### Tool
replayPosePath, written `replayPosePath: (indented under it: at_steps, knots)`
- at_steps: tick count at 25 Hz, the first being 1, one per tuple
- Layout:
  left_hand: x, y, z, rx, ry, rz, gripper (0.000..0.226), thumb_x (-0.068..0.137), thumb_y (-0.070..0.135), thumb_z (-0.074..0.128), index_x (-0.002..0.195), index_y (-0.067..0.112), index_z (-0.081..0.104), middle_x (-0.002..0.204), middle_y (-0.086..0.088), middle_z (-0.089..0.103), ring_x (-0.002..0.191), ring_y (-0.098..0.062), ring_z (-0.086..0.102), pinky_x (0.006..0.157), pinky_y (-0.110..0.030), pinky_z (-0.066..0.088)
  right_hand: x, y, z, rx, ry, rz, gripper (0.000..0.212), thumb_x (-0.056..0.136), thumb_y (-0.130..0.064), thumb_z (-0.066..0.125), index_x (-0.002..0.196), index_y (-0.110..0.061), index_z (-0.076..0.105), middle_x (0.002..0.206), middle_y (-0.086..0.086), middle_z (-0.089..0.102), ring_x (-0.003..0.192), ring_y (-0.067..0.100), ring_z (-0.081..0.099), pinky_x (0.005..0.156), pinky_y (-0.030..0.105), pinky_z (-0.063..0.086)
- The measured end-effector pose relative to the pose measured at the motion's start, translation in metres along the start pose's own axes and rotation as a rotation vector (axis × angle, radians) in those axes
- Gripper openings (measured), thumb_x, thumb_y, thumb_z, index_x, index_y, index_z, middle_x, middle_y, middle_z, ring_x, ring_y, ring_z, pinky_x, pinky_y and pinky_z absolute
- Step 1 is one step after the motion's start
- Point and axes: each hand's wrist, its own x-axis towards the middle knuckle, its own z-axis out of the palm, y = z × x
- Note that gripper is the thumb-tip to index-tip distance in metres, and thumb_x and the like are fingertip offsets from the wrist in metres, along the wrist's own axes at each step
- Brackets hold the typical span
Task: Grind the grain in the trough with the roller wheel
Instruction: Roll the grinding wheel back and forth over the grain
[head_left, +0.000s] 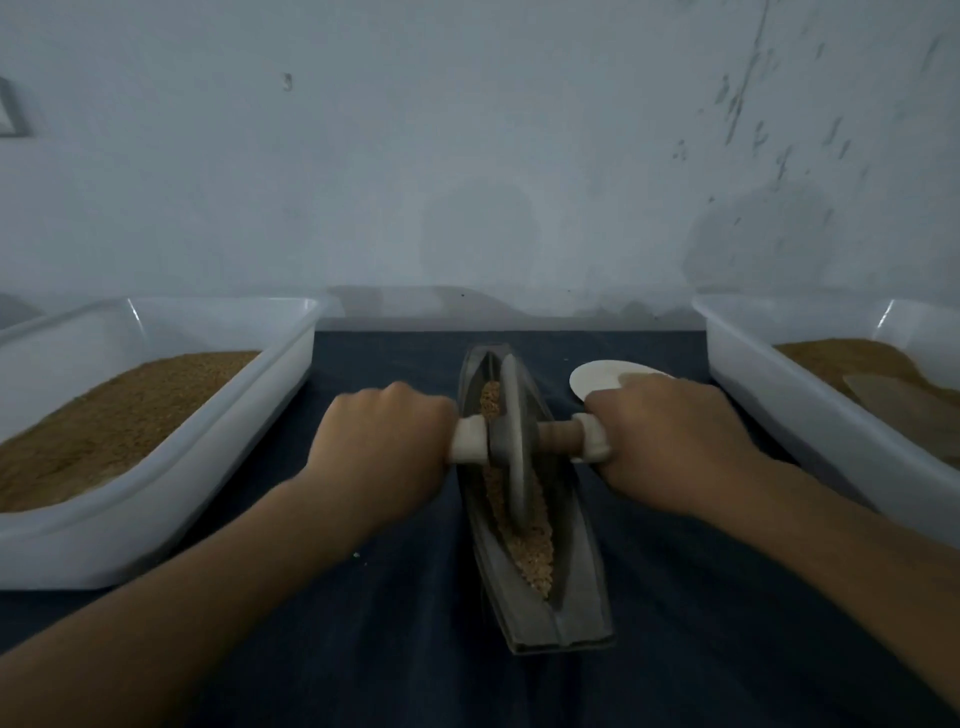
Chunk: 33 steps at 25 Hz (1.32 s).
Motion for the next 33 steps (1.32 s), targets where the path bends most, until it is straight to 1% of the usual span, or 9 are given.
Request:
replayPosePath:
  at_steps: [3, 6, 10, 13, 17, 21, 24, 31, 33]
  knots:
    - [-0.007, -0.007, -0.002, -0.073, 0.046, 0.049, 0.049, 0.056, 0.044, 0.077, 0.065, 0.036, 0.03, 0.058, 0.017, 0.007, 0.047, -0.001, 0.002, 0.047, -0.016, 0.005, -0.006, 0.003, -0.011, -0.037, 0.109, -0.072, 0.031, 0.056, -0.044, 0.07, 0.058, -0.031, 0.041, 0.058, -0.012, 0.018, 0.045, 0.014, 0.021, 0.048, 0.016, 0.006]
    - [0.022, -0.006, 0.011, -0.034, -0.105, -0.083, 0.01, 0.081, 0.038, 0.066, 0.084, 0.03, 0.06, 0.065, 0.01, 0.035, 0.053, -0.016, 0.042, 0.051, -0.03, 0.031, 0.028, -0.005, 0.007, 0.038, -0.107, 0.099, 0.033, 0.078, -0.045, 0.069, 0.071, -0.03, 0.04, 0.068, -0.011, 0.044, 0.058, 0.015, 0.044, 0.05, 0.026, 0.028]
    - [0.071, -0.003, 0.002, 0.028, -0.188, -0.108, 0.016, 0.089, 0.025, 0.059, 0.103, 0.021, 0.066, 0.094, -0.003, 0.063, 0.086, -0.029, 0.064, 0.064, -0.036, 0.038, 0.059, -0.003, 0.015, 0.215, -0.275, 0.22, 0.024, 0.088, -0.049, 0.066, 0.085, -0.03, 0.052, 0.088, -0.004, 0.059, 0.08, 0.022, 0.058, 0.062, 0.032, 0.039]
    - [0.031, 0.0, -0.006, -0.008, -0.15, -0.013, 0.013, 0.082, 0.035, 0.068, 0.091, 0.027, 0.063, 0.072, 0.006, 0.048, 0.059, -0.016, 0.049, 0.054, -0.033, 0.034, 0.014, 0.0, 0.006, 0.136, -0.184, 0.116, 0.024, 0.083, -0.042, 0.063, 0.074, -0.031, 0.043, 0.075, -0.008, 0.053, 0.065, 0.016, 0.052, 0.048, 0.027, 0.028]
    - [-0.008, -0.001, -0.02, -0.032, 0.008, 0.092, 0.06, 0.049, 0.04, 0.086, 0.066, 0.035, 0.028, 0.057, 0.013, 0.008, 0.046, -0.004, 0.002, 0.046, -0.017, 0.005, -0.034, 0.004, -0.012, 0.07, -0.02, 0.016, 0.036, 0.065, -0.05, 0.063, 0.068, -0.04, 0.029, 0.058, -0.014, 0.036, 0.045, 0.01, 0.034, 0.046, 0.018, 0.015]
    - [0.033, -0.002, 0.007, -0.027, -0.121, -0.09, 0.014, 0.084, 0.033, 0.066, 0.083, 0.027, 0.054, 0.068, 0.007, 0.036, 0.055, -0.016, 0.037, 0.052, -0.031, 0.031, 0.025, -0.006, 0.003, 0.057, -0.144, 0.171, 0.022, 0.082, -0.041, 0.064, 0.076, -0.03, 0.046, 0.075, -0.007, 0.052, 0.067, 0.021, 0.053, 0.053, 0.028, 0.033]
    - [0.064, -0.01, 0.01, -0.053, -0.201, -0.128, 0.012, 0.089, 0.031, 0.062, 0.099, 0.025, 0.062, 0.08, 0.003, 0.047, 0.069, -0.02, 0.046, 0.061, -0.036, 0.038, 0.062, 0.0, 0.012, 0.13, -0.292, 0.195, 0.013, 0.088, -0.04, 0.065, 0.086, -0.03, 0.056, 0.086, -0.003, 0.06, 0.077, 0.023, 0.058, 0.064, 0.033, 0.041]
    - [-0.01, -0.013, -0.016, -0.036, 0.059, 0.119, 0.049, 0.053, 0.054, 0.071, 0.067, 0.041, 0.026, 0.056, 0.016, 0.005, 0.045, 0.0, -0.001, 0.046, -0.015, 0.001, -0.029, 0.008, -0.008, 0.077, 0.103, -0.057, 0.037, 0.065, -0.048, 0.061, 0.07, -0.038, 0.026, 0.055, -0.011, 0.036, 0.045, 0.014, 0.027, 0.048, 0.018, 0.016]
    - [-0.004, -0.008, -0.008, -0.009, -0.026, 0.07, 0.041, 0.062, 0.05, 0.073, 0.067, 0.039, 0.034, 0.057, 0.015, 0.012, 0.045, -0.001, 0.007, 0.043, -0.018, 0.011, -0.016, 0.005, -0.007, 0.005, 0.048, -0.01, 0.039, 0.065, -0.046, 0.069, 0.066, -0.034, 0.031, 0.055, -0.011, 0.038, 0.046, 0.014, 0.029, 0.048, 0.018, 0.013]
